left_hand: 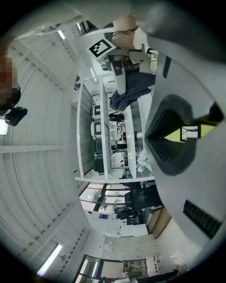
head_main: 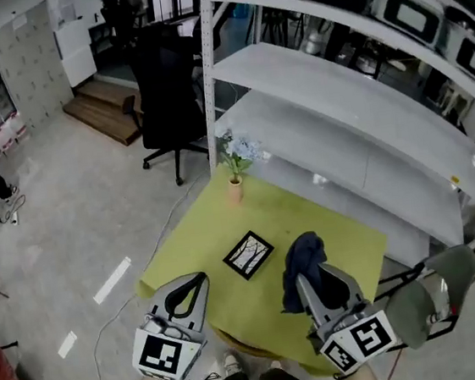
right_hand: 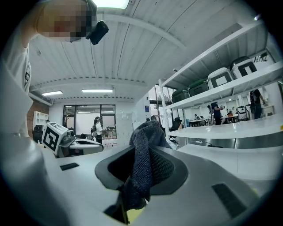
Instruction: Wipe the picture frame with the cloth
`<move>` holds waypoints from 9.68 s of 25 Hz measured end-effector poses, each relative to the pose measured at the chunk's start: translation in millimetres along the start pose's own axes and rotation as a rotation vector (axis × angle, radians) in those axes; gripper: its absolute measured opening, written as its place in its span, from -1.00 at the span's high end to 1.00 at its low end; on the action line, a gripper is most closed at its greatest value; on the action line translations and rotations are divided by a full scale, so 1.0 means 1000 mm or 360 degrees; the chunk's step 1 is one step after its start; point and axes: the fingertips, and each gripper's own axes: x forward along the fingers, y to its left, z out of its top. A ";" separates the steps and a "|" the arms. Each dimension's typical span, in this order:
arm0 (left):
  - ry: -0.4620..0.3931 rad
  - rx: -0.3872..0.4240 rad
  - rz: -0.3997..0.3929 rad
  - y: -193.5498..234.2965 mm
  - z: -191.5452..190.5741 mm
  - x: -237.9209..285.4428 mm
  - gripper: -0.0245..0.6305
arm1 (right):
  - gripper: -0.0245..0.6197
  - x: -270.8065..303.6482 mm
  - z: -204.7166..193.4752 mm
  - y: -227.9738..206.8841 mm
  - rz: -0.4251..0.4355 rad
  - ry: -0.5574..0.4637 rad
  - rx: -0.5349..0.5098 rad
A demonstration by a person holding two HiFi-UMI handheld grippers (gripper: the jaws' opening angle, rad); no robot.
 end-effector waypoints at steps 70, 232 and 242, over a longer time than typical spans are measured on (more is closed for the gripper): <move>0.0892 -0.0445 0.0085 0.037 -0.344 0.196 0.90 | 0.63 0.224 -0.306 -0.055 0.0526 0.0854 0.0079; 0.0002 -0.0124 0.0134 0.056 0.029 0.066 0.91 | 0.65 0.053 0.046 -0.077 0.0066 -0.0052 -0.0169; -0.0206 0.0028 0.0187 0.004 0.094 -0.002 0.91 | 0.64 -0.029 0.081 -0.035 0.0056 -0.0154 -0.0292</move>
